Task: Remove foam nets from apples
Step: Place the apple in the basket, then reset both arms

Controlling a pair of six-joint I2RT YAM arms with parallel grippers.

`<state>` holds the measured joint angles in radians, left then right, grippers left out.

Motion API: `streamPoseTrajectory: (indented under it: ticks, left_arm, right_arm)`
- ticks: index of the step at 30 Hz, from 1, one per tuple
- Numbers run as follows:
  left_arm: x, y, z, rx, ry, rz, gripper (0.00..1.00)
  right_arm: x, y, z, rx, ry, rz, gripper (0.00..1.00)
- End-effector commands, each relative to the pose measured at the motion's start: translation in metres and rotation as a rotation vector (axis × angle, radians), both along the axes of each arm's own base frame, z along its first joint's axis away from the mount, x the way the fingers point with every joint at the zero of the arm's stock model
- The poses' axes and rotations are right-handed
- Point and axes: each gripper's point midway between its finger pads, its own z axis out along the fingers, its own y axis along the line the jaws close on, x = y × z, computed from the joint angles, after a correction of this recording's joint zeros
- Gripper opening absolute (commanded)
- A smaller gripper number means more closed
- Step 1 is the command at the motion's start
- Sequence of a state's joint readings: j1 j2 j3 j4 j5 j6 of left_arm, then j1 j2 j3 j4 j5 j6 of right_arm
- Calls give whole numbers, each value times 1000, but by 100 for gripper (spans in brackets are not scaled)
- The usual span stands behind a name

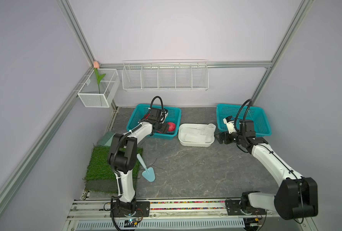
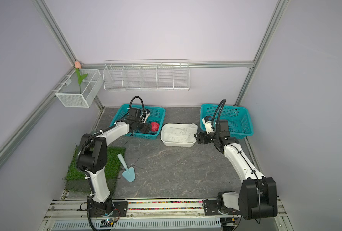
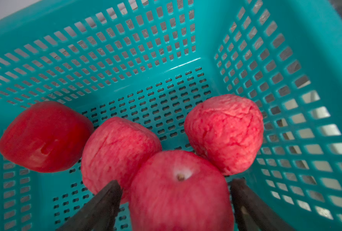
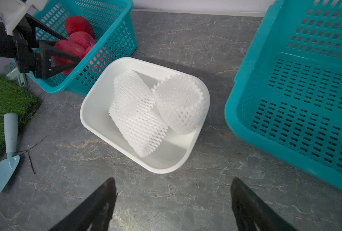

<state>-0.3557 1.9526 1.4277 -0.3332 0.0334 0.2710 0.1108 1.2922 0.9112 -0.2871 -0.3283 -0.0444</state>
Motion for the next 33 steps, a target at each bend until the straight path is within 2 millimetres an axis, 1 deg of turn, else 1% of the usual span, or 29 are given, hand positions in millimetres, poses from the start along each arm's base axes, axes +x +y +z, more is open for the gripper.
streamPoseTrajectory:
  ticks: [1, 4, 7, 8, 9, 10, 12, 14, 15, 16, 18, 19, 20, 21, 23, 24, 25, 27, 29, 31, 33]
  left_arm:
    - [1, -1, 19, -23, -41, 8, 92]
    - [2, -2, 28, -30, -59, 6, 97]
    - [1, -1, 42, -46, -93, 9, 100]
    - [-1, -2, 52, -65, -120, 8, 99]
    - [-4, -2, 63, -87, -152, 8, 99]
    - [-8, -2, 76, -111, -189, 1, 99]
    - [-23, -1, 111, -190, -306, -1, 99]
    - [-43, 5, 138, -265, -413, 6, 99]
    - [-53, 9, 146, -295, -453, 16, 99]
    - [-61, 13, 149, -305, -476, 24, 99]
    - [-75, 30, 145, -294, -475, 92, 99]
    - [-81, 40, 140, -274, -460, 137, 99]
    - [-87, 55, 132, -231, -452, 201, 99]
    - [-92, 74, 123, -175, -449, 280, 99]
    - [-104, 111, 105, -86, -449, 431, 99]
    - [-111, 129, 96, -82, -457, 499, 99]
    - [-117, 142, 89, -93, -467, 551, 99]
    - [-129, 180, 82, -82, -550, 734, 99]
    - [-135, 202, 71, -50, -604, 815, 99]
    - [-132, 214, 53, -82, -577, 836, 99]
    - [-129, 221, 42, -135, -573, 862, 99]
  right_arm:
    - [2, 2, 9, 25, -34, 7, 90]
    - [0, 3, 12, 28, -42, 12, 92]
    - [-2, 1, 15, 16, -56, 13, 94]
    - [-2, 0, 17, 7, -62, 13, 95]
    - [-3, -1, 20, 1, -73, 9, 90]
    - [-4, 0, 24, -2, -88, 21, 89]
    - [-6, -6, 32, -24, -123, -1, 89]
    - [-6, -16, 41, -61, -170, -49, 89]
    - [-9, -23, 33, -84, -168, -79, 89]
    - [-9, -28, 33, -107, -185, -100, 89]
    - [-9, -41, 34, -156, -219, -157, 89]
    - [-9, -47, 33, -179, -234, -185, 89]
    - [-9, -55, 32, -206, -253, -218, 89]
    - [-8, -64, 28, -234, -267, -262, 89]
    - [-8, -91, 14, -270, -268, -400, 90]
    - [-8, -99, 7, -255, -260, -433, 90]
    - [-8, -102, 1, -236, -256, -449, 90]
    - [-5, -112, -11, -220, -270, -490, 90]
    - [2, -122, -21, -226, -297, -530, 90]
    - [11, -126, -37, -247, -296, -519, 89]
    - [21, -126, -48, -261, -307, -508, 90]
